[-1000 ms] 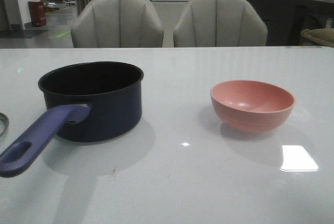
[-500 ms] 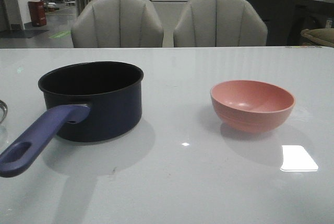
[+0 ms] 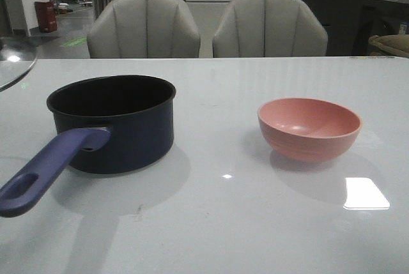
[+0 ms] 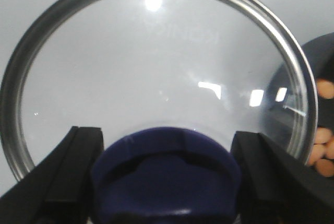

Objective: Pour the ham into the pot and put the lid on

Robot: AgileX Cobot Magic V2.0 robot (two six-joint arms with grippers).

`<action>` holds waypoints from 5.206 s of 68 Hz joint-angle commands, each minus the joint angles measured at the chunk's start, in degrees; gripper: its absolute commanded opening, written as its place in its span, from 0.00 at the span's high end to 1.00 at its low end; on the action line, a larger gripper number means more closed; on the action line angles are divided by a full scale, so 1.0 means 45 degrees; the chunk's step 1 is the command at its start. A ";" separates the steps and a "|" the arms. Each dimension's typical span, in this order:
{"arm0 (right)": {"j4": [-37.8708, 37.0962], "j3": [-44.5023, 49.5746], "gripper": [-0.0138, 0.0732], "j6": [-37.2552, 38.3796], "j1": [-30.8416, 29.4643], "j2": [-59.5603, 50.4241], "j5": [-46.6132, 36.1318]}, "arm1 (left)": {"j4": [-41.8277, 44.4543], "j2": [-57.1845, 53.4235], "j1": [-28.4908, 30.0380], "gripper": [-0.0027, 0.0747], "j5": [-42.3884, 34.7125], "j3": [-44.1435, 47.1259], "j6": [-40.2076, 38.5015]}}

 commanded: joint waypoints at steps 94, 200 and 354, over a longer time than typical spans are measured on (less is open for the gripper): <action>0.0058 -0.0336 0.67 -0.0044 -0.0001 0.0091 -0.0951 | -0.1433 0.3019 -0.4039 0.53 0.1373 -0.4630 0.0392; 0.0058 -0.0336 0.67 -0.0044 -0.0001 0.0091 -0.0951 | -0.0138 0.3019 -0.4433 0.19 0.2512 -0.4630 0.0392; 0.0058 -0.0336 0.67 -0.0044 -0.0001 0.0091 -0.0951 | -0.0580 -2.0950 -0.4433 0.79 -0.7657 1.4163 0.1934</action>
